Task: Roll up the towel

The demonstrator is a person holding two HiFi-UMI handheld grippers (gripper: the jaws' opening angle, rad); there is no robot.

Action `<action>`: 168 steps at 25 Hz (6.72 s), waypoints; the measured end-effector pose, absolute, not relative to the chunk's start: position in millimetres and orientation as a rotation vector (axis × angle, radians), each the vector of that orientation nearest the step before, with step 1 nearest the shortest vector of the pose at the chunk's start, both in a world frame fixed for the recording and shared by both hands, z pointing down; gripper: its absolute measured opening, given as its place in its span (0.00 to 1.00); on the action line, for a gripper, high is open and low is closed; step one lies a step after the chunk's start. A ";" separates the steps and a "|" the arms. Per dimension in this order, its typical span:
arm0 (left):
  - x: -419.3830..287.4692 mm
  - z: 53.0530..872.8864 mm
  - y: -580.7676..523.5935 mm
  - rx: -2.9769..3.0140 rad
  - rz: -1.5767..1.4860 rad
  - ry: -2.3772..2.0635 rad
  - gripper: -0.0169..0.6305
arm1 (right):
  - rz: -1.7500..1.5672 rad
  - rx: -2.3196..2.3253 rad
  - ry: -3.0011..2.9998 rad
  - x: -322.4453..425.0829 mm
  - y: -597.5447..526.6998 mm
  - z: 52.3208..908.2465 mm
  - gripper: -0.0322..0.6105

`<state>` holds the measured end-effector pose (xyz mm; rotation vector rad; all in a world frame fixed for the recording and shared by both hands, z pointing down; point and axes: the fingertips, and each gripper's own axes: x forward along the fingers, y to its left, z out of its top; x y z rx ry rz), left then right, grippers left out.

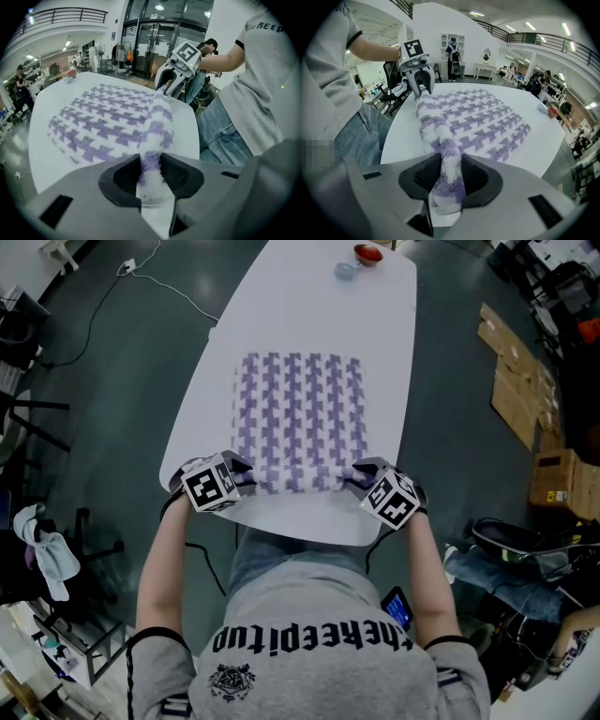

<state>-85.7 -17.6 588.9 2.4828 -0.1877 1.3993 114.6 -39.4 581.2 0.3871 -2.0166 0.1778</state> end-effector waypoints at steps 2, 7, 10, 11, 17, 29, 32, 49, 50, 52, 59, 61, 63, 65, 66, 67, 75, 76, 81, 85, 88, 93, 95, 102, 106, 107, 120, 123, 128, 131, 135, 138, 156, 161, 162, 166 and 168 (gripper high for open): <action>-85.6 590.0 -23.6 2.484 1.399 -0.196 0.21 | 0.180 0.396 -2.014 113.8 -44.1 581.8 0.25; -87.3 595.2 -36.7 2.464 1.426 -0.203 0.21 | 0.162 0.421 -2.007 114.1 -59.4 583.9 0.25; -89.7 596.6 -42.5 2.458 1.435 -0.213 0.21 | 0.150 0.437 -1.999 112.9 -66.1 585.6 0.25; -90.4 597.0 -43.9 2.456 1.437 -0.217 0.21 | 0.148 0.441 -1.995 112.6 -67.4 586.4 0.25; -91.1 601.3 -48.4 2.445 1.444 -0.244 0.21 | 0.142 0.447 -1.977 110.1 -70.5 594.5 0.24; -82.6 540.7 -42.0 2.733 1.430 -0.552 0.24 | -0.034 0.605 -2.068 113.4 -62.1 536.3 0.24; -73.8 546.1 -17.8 2.753 1.531 -0.553 0.28 | -0.123 0.528 -2.047 101.7 -41.8 543.2 0.28; -76.4 600.6 2.3 2.658 1.924 -0.567 0.19 | -0.281 0.354 -1.856 108.2 -20.1 598.6 0.22; -76.1 600.7 6.5 2.657 1.902 -0.550 0.19 | -0.259 0.342 -1.865 108.6 -15.4 599.9 0.21; -74.5 600.5 11.9 2.653 1.875 -0.512 0.18 | -0.202 0.323 -1.883 110.3 -9.6 602.6 0.20; -72.0 594.1 1.1 2.607 1.782 -0.329 0.17 | 0.010 0.320 -1.946 112.0 -26.8 594.0 0.21; -70.2 594.2 -2.4 2.581 1.717 -0.261 0.18 | 0.058 0.306 -1.962 113.8 -31.8 592.0 0.21; -68.7 593.0 -8.6 2.556 1.647 -0.220 0.18 | 0.085 0.296 -1.971 115.5 -37.9 589.5 0.21; -70.1 591.4 -15.9 2.536 1.594 -0.201 0.18 | 0.090 0.295 -1.974 114.3 -44.2 587.2 0.21; -71.6 590.9 -19.3 2.530 1.578 -0.195 0.18 | 0.088 0.296 -1.974 112.9 -46.9 586.2 0.21; -72.9 590.5 -22.4 2.525 1.568 -0.188 0.18 | 0.086 0.299 -1.973 111.8 -49.6 585.3 0.22; -79.0 587.7 -54.6 2.510 1.575 -0.193 0.19 | 0.089 0.340 -1.990 109.1 -76.1 577.1 0.25; -79.1 587.7 -58.0 2.510 1.584 -0.199 0.19 | 0.086 0.350 -1.991 109.3 -79.1 576.5 0.25; -78.1 590.4 -75.6 2.505 1.616 -0.236 0.19 | 0.068 0.405 -1.989 112.1 -96.5 574.1 0.25; -78.7 594.3 -88.6 2.502 1.645 -0.250 0.19 | 0.062 0.420 -1.976 111.5 -107.4 577.9 0.25; -76.8 597.1 -95.3 2.502 1.666 -0.252 0.19 | 0.072 0.439 -1.974 113.5 -112.7 581.8 0.25; -78.5 599.7 -96.5 2.509 1.681 -0.256 0.19 | 0.084 0.440 -1.970 110.0 -111.1 587.5 0.25; -78.2 594.9 -94.8 2.530 1.685 -0.272 0.19 | 0.068 0.462 -1.982 110.6 -110.4 581.6 0.25; -74.3 549.9 -94.2 2.700 1.580 -0.518 0.24 | -0.043 0.609 -2.066 113.7 -109.4 539.8 0.25; -74.1 535.3 -79.0 2.765 1.571 -0.623 0.28 | -0.144 0.658 -2.098 106.3 -96.7 521.6 0.25; -72.6 536.3 -72.8 2.769 1.587 -0.631 0.28 | -0.164 0.655 -2.100 104.6 -91.2 521.0 0.25; -69.8 598.6 -46.9 2.661 1.820 -0.589 0.44 | -0.278 0.516 -1.939 103.1 -66.7 590.1 0.42; -71.6 605.7 -58.6 2.648 1.873 -0.573 0.44 | -0.289 0.527 -1.896 105.8 -77.0 601.0 0.42; -79.8 603.5 -74.6 2.648 1.950 -0.587 0.38 | -0.302 0.527 -1.853 103.8 -93.8 597.2 0.33; -77.2 596.4 -68.9 2.668 1.933 -0.583 0.25 | -0.274 0.535 -1.870 105.0 -88.4 590.9 0.23; -77.4 597.2 -46.0 2.679 1.885 -0.533 0.24 | -0.230 0.524 -1.896 104.1 -66.9 590.9 0.22; -75.7 592.9 -16.0 2.676 1.831 -0.465 0.24 | -0.174 0.488 -1.923 106.0 -37.4 587.8 0.22; -70.2 583.1 -1.4 2.586 1.459 -0.255 0.26 | 0.118 0.381 -2.019 113.9 -28.2 578.2 0.23; -69.5 582.5 -19.2 2.551 1.390 -0.204 0.26 | 0.152 0.371 -2.023 116.9 -45.0 573.8 0.24; -68.6 583.2 -23.2 2.542 1.383 -0.195 0.26 | 0.162 0.368 -2.024 118.3 -47.8 573.8 0.24; -69.4 579.0 -40.0 2.502 1.362 -0.185 0.26 | 0.199 0.373 -2.025 120.3 -59.9 574.8 0.26; -71.8 578.1 -47.5 2.496 1.356 -0.188 0.26 | 0.203 0.381 -2.025 119.0 -66.5 574.6 0.26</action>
